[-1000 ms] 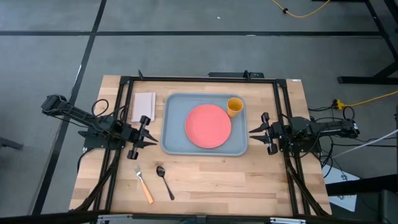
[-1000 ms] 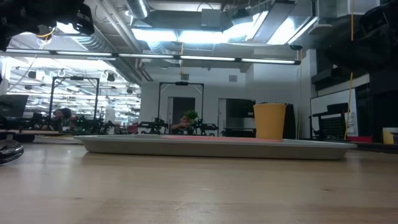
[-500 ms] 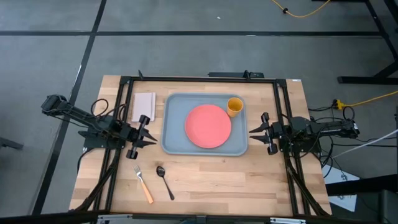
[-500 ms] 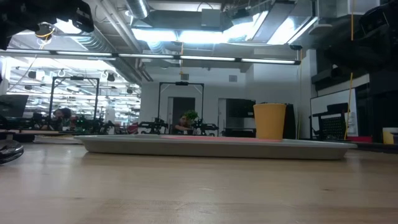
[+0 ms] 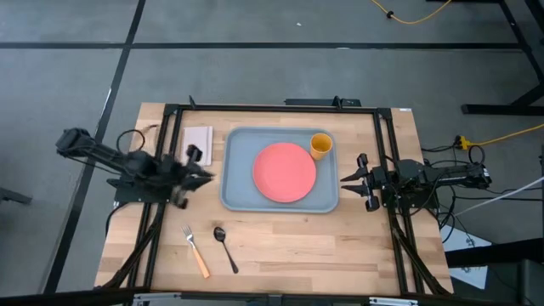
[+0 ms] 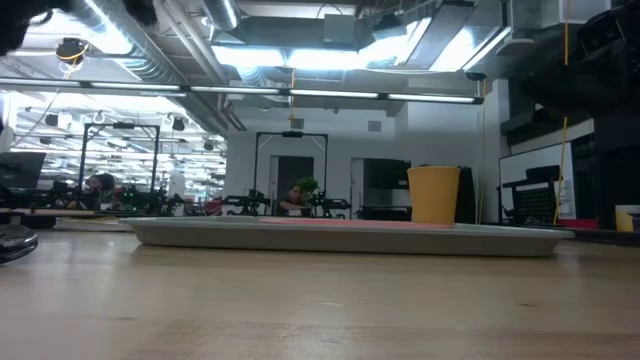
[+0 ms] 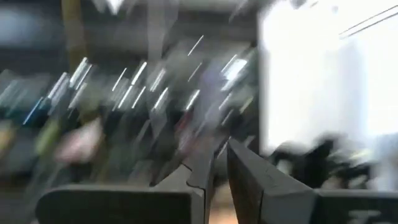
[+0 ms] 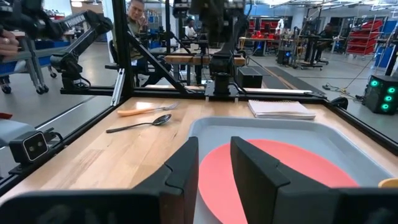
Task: Pick and place plate/cup/fork/spoon on tray
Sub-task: Move the fork on the table
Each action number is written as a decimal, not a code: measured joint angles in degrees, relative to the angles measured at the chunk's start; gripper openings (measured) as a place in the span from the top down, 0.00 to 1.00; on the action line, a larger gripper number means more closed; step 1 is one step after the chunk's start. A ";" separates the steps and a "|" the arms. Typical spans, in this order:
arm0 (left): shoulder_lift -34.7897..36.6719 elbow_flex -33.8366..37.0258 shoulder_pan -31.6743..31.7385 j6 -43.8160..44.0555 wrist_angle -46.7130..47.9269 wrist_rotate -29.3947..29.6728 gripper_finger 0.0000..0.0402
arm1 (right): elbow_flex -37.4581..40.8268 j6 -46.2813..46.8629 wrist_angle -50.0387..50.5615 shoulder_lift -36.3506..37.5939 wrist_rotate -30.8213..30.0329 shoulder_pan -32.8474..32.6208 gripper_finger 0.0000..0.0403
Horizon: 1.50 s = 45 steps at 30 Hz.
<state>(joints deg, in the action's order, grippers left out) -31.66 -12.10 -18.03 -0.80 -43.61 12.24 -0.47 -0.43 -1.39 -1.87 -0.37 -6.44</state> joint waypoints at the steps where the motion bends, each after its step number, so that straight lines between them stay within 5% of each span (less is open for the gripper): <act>1: -1.27 -2.64 0.01 2.80 6.20 4.26 0.90 | 0.00 0.01 0.00 0.00 -0.01 0.00 0.75; 6: -12.65 -17.96 0.01 13.81 29.27 10.57 0.90 | 0.00 0.02 0.00 0.00 -0.01 0.00 0.75; 12: -20.98 -34.47 -1.89 26.92 44.66 3.27 0.90 | 0.00 0.09 0.00 0.00 0.01 0.00 0.75; 16: -24.79 -41.25 -4.29 31.41 54.27 -6.57 0.90 | 0.00 0.11 0.02 0.00 0.01 0.00 0.75; 20: -26.82 -42.18 -7.96 42.16 56.93 -8.96 0.90 | 0.00 0.19 0.02 0.00 0.02 0.00 0.75; 38: -46.82 -42.16 -27.55 112.36 61.02 5.33 0.90 | 0.00 0.17 0.02 0.00 0.01 0.00 0.75; 45: -56.04 -42.16 -30.45 132.10 61.51 3.87 0.90 | 0.00 -0.05 0.02 0.00 0.01 0.00 0.75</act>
<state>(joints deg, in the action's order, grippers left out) -87.69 -54.26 -48.49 131.29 17.90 16.12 -0.47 -0.48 -1.37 -1.87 -0.36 -6.44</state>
